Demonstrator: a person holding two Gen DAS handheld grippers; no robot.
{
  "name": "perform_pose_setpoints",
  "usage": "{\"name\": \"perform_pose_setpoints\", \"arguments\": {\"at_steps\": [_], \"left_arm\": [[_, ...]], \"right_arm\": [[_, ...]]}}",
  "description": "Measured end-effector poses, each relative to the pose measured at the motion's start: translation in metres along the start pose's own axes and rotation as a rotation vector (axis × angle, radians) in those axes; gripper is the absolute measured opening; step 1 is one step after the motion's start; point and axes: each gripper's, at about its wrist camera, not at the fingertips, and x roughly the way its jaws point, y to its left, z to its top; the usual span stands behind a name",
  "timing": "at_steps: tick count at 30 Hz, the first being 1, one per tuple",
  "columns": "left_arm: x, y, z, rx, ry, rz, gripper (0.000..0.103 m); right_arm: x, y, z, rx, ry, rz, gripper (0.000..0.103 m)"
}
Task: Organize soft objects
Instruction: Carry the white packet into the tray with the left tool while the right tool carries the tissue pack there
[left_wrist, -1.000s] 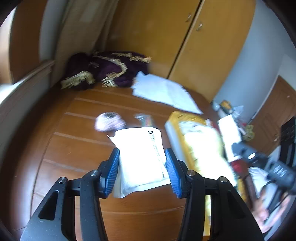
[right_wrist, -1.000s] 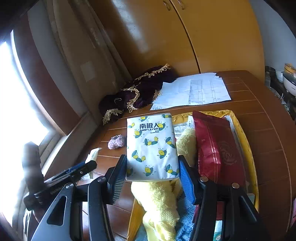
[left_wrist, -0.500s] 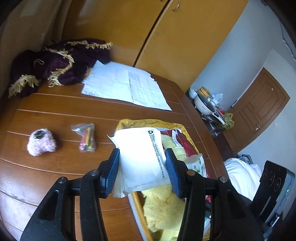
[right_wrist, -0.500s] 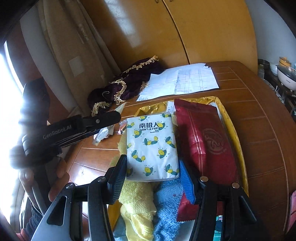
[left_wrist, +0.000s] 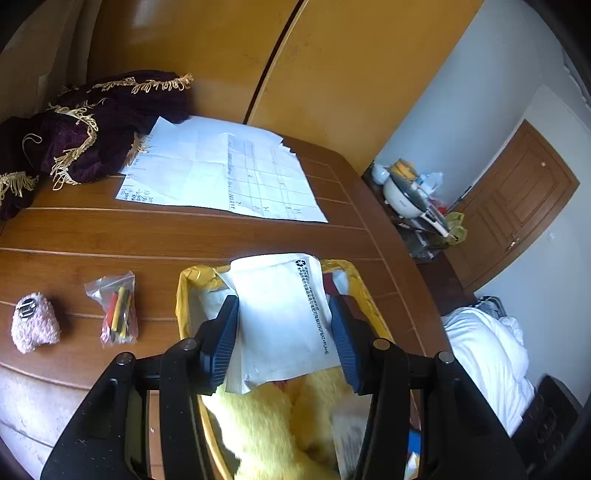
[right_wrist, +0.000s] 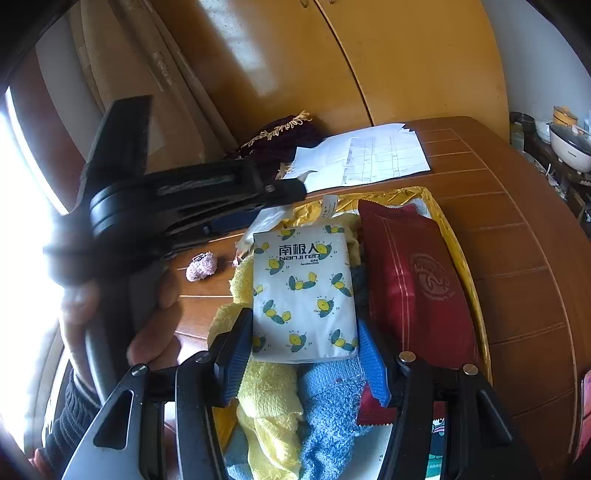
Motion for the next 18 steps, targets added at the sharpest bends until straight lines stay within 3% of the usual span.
{"name": "perform_pose_setpoints", "arguments": {"at_steps": [5,8,13,15,18], "left_arm": [[0.02,-0.001,0.0,-0.002,0.028,0.023,0.049],[0.02,0.001,0.001,-0.007,0.038,-0.013,0.051],[0.015,0.009,0.002,-0.036,0.039,-0.097,0.063],[0.011,0.012,0.002,-0.045,0.033,-0.124,0.073],[0.002,0.015,0.001,-0.058,0.027,-0.149,0.074]], "right_arm": [[-0.005,0.003,0.0,-0.01,-0.016,-0.021,0.057],[-0.004,0.003,-0.001,-0.003,-0.019,-0.031,0.057],[-0.01,0.002,-0.001,0.015,-0.04,-0.022,0.06],[-0.015,0.001,-0.001,0.025,-0.057,-0.011,0.066],[-0.021,0.003,-0.001,0.029,-0.078,-0.002,0.068]]}}
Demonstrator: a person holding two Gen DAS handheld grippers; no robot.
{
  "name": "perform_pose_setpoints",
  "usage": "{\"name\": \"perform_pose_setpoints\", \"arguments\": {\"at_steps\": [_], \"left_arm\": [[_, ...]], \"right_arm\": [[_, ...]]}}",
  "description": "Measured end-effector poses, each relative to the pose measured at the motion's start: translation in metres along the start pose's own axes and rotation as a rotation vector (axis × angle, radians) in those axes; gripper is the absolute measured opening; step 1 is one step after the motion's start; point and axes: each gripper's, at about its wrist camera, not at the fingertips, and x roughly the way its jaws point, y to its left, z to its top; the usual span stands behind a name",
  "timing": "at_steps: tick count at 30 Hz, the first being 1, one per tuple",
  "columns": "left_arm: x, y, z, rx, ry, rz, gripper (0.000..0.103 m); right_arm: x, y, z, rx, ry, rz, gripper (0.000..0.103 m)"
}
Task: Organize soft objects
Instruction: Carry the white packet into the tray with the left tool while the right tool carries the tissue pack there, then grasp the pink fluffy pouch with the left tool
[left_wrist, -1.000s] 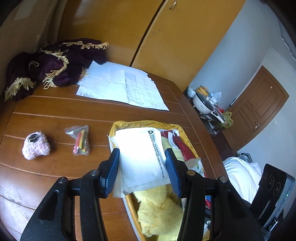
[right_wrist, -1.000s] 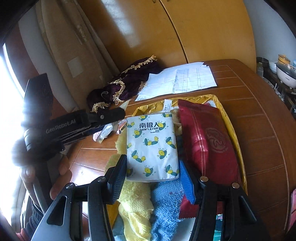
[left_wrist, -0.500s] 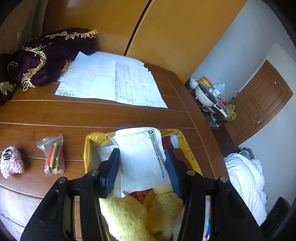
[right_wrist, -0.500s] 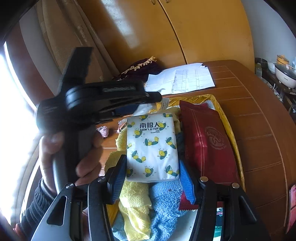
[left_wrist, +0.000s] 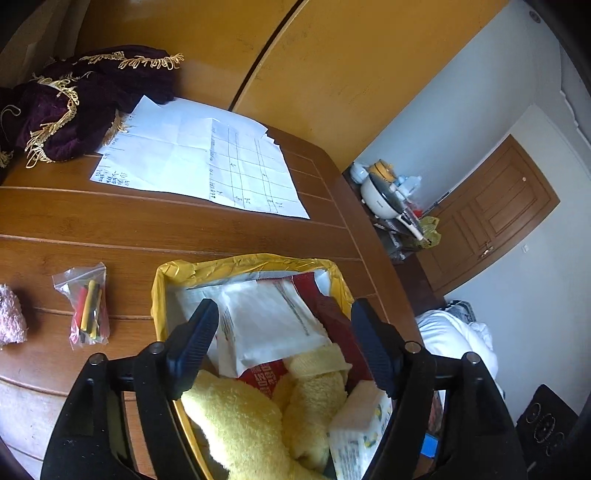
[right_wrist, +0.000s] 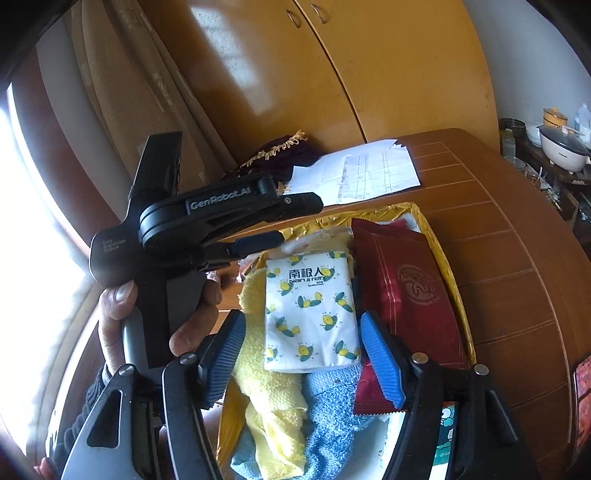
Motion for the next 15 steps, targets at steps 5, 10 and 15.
{"name": "perform_pose_setpoints", "arguments": {"at_steps": [5,10,15], "left_arm": [[-0.025,0.002,-0.004,-0.004,-0.028,-0.009,0.074],[-0.061,0.019,-0.018,-0.033,-0.066,-0.011,0.074],[-0.099,0.051,-0.026,-0.077,-0.142,0.048,0.074]], "right_arm": [[-0.006,0.008,0.0,-0.004,-0.018,0.025,0.072],[-0.008,0.02,0.001,-0.018,-0.036,0.049,0.074],[-0.009,0.043,0.007,-0.058,-0.048,0.083,0.075]]}}
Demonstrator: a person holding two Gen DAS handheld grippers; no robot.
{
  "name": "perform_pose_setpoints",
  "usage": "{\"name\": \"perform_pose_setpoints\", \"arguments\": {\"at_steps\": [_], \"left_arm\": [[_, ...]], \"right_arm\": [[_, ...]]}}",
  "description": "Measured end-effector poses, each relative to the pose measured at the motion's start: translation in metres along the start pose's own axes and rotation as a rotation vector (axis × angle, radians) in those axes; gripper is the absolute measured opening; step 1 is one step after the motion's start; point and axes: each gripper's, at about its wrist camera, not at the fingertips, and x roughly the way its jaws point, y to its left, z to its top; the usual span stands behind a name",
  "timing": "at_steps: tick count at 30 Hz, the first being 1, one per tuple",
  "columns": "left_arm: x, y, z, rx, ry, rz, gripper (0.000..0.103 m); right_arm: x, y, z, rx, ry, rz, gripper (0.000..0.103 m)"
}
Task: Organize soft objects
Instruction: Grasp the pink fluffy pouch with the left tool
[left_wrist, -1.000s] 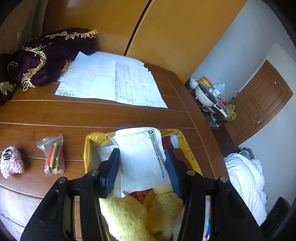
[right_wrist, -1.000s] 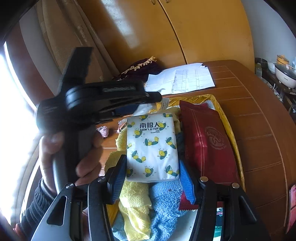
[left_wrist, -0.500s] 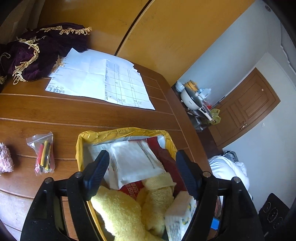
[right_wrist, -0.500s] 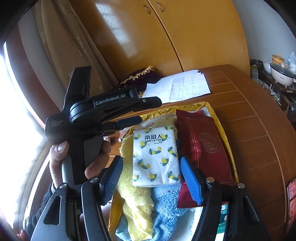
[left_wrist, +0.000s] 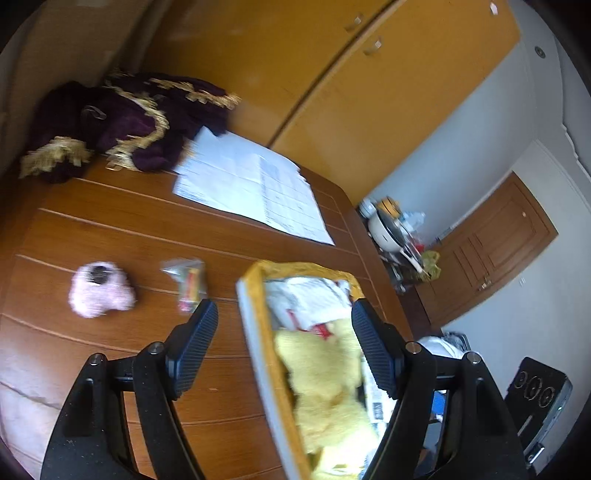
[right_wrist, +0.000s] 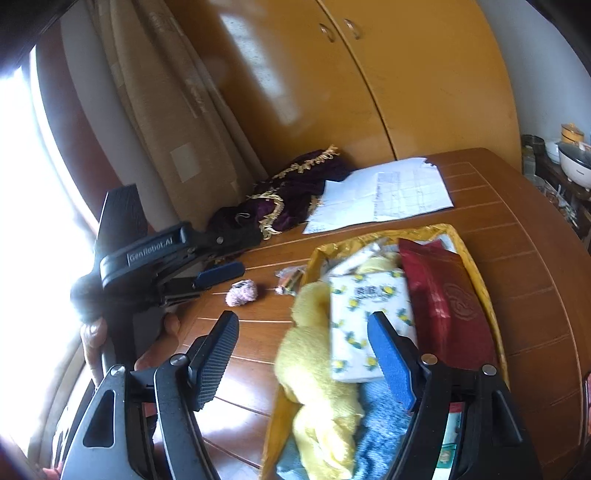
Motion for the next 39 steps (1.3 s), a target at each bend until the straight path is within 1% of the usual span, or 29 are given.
{"name": "perform_pose_setpoints", "arguments": {"at_steps": [2,5,7,9,11,13,14,15,17,18,21,23,25,28,30,31,32,33,34,35,36,37,39], "left_arm": [[-0.01,0.015,0.002,0.003,-0.036,0.058,0.074],[-0.017,0.041,0.006,0.0,-0.078,0.159,0.074],[-0.022,0.059,0.007,-0.019,-0.114,0.229,0.074],[-0.024,0.077,0.006,-0.053,-0.129,0.267,0.074],[-0.024,0.088,0.002,-0.041,-0.144,0.311,0.074],[-0.022,0.095,-0.001,-0.02,-0.146,0.362,0.074],[-0.02,0.1,-0.003,-0.024,-0.131,0.371,0.074],[-0.019,0.104,-0.003,-0.037,-0.114,0.363,0.074],[-0.016,0.108,-0.003,-0.052,-0.09,0.344,0.074],[-0.014,0.109,-0.003,-0.049,-0.083,0.353,0.074],[-0.006,0.107,-0.004,-0.033,-0.063,0.382,0.074],[0.002,0.105,-0.004,-0.02,-0.045,0.401,0.074],[0.013,0.104,-0.002,-0.028,-0.021,0.422,0.074],[0.033,0.101,0.006,-0.044,0.046,0.421,0.074],[0.042,0.095,0.008,-0.009,0.046,0.437,0.074],[0.046,0.092,0.008,0.018,0.044,0.469,0.074],[0.05,0.09,0.007,0.039,0.044,0.506,0.072],[0.053,0.091,0.005,0.045,0.043,0.531,0.064],[0.055,0.095,0.002,0.031,0.049,0.538,0.06],[0.056,0.1,0.001,0.006,0.064,0.531,0.052],[0.054,0.102,0.001,-0.001,0.044,0.533,0.043],[0.052,0.104,0.001,-0.008,0.037,0.544,0.042],[0.046,0.108,0.001,-0.04,0.032,0.513,0.038]], "right_arm": [[0.003,0.017,0.006,-0.031,0.003,0.014,0.075],[0.019,0.043,0.016,-0.078,0.015,0.048,0.078],[0.039,0.056,0.023,-0.104,0.052,0.062,0.078],[0.062,0.065,0.03,-0.112,0.088,0.064,0.078],[0.082,0.07,0.035,-0.107,0.133,0.054,0.078],[0.104,0.074,0.039,-0.072,0.187,0.065,0.078],[0.113,0.076,0.039,-0.06,0.21,0.07,0.078],[0.12,0.078,0.039,-0.055,0.218,0.076,0.078],[0.131,0.081,0.035,-0.066,0.217,0.052,0.078],[0.138,0.08,0.033,-0.072,0.222,0.029,0.078],[0.15,0.073,0.027,-0.05,0.24,0.018,0.077],[0.15,0.067,0.027,-0.034,0.236,0.015,0.076],[0.148,0.064,0.027,-0.025,0.219,0.007,0.076],[0.145,0.06,0.028,-0.012,0.208,0.014,0.074],[0.143,0.058,0.028,-0.004,0.201,0.017,0.073],[0.144,0.057,0.028,-0.001,0.199,0.016,0.073],[0.143,0.057,0.028,0.0,0.199,0.017,0.073],[0.144,0.056,0.028,0.001,0.201,0.019,0.072],[0.144,0.057,0.027,0.0,0.201,0.021,0.072],[0.144,0.058,0.027,-0.003,0.201,0.022,0.071],[0.145,0.059,0.026,-0.008,0.201,0.021,0.071],[0.146,0.061,0.025,-0.015,0.204,0.019,0.07],[0.148,0.062,0.025,-0.014,0.209,0.023,0.069]]}}
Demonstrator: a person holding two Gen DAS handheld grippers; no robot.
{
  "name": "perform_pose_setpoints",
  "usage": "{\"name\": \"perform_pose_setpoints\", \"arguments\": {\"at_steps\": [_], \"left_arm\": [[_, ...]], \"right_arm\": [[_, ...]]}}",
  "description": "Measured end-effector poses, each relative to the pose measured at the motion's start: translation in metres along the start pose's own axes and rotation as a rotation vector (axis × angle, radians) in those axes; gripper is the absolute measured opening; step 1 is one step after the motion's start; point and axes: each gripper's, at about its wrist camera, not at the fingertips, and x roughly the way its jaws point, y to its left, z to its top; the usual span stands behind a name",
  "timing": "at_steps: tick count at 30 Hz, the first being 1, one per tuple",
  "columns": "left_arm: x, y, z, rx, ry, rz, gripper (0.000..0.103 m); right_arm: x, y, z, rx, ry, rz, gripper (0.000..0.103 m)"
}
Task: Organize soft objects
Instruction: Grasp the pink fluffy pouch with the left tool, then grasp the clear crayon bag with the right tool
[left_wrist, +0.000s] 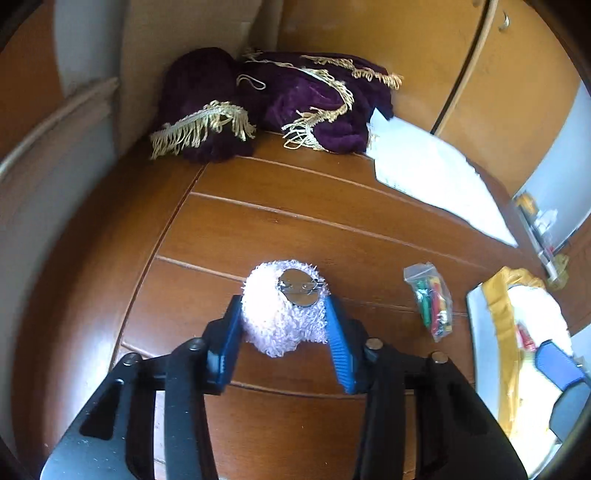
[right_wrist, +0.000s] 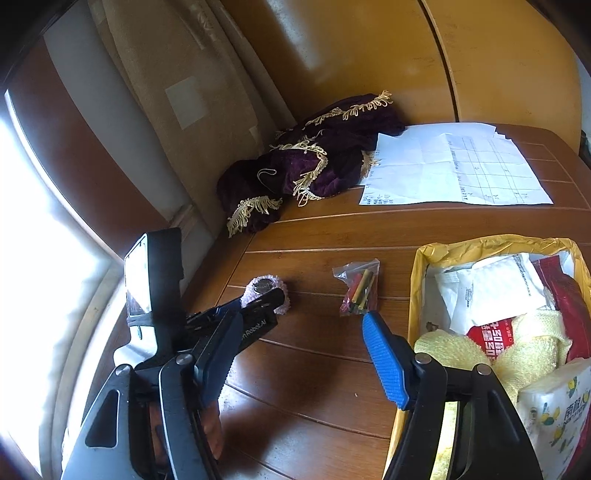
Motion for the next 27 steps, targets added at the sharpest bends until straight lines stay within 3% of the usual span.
{"name": "perform_pose_setpoints", "arguments": {"at_steps": [4,9,10,11,12,16,20,22,27], "left_arm": [[-0.01,0.01,0.0,-0.026,-0.007,0.004,0.037],[-0.023,0.031,0.001,-0.108,-0.027,-0.016,0.037],[-0.024,0.035,0.001,-0.12,-0.024,-0.02,0.037],[-0.025,0.038,0.001,-0.129,-0.025,-0.019,0.037],[-0.026,0.041,0.001,-0.138,-0.028,-0.017,0.037],[-0.031,0.045,0.0,-0.145,-0.035,-0.025,0.037],[-0.032,0.041,0.002,-0.13,-0.05,-0.027,0.037],[-0.031,0.04,0.003,-0.127,-0.05,-0.034,0.037],[-0.031,0.04,0.004,-0.13,-0.053,-0.034,0.037]], "right_arm": [[0.01,0.001,0.006,0.046,0.05,-0.015,0.069],[0.046,0.008,0.016,0.076,0.162,-0.141,0.068],[0.059,0.01,0.019,0.057,0.186,-0.19,0.065],[0.068,0.011,0.021,0.042,0.196,-0.239,0.048],[0.074,0.011,0.022,0.031,0.195,-0.29,0.044],[0.093,0.004,0.033,0.044,0.217,-0.334,0.044],[0.094,-0.006,0.068,0.089,0.257,-0.288,0.045],[0.096,-0.006,0.085,0.072,0.269,-0.327,0.053],[0.119,-0.009,0.065,0.071,0.332,-0.322,0.057]]}}
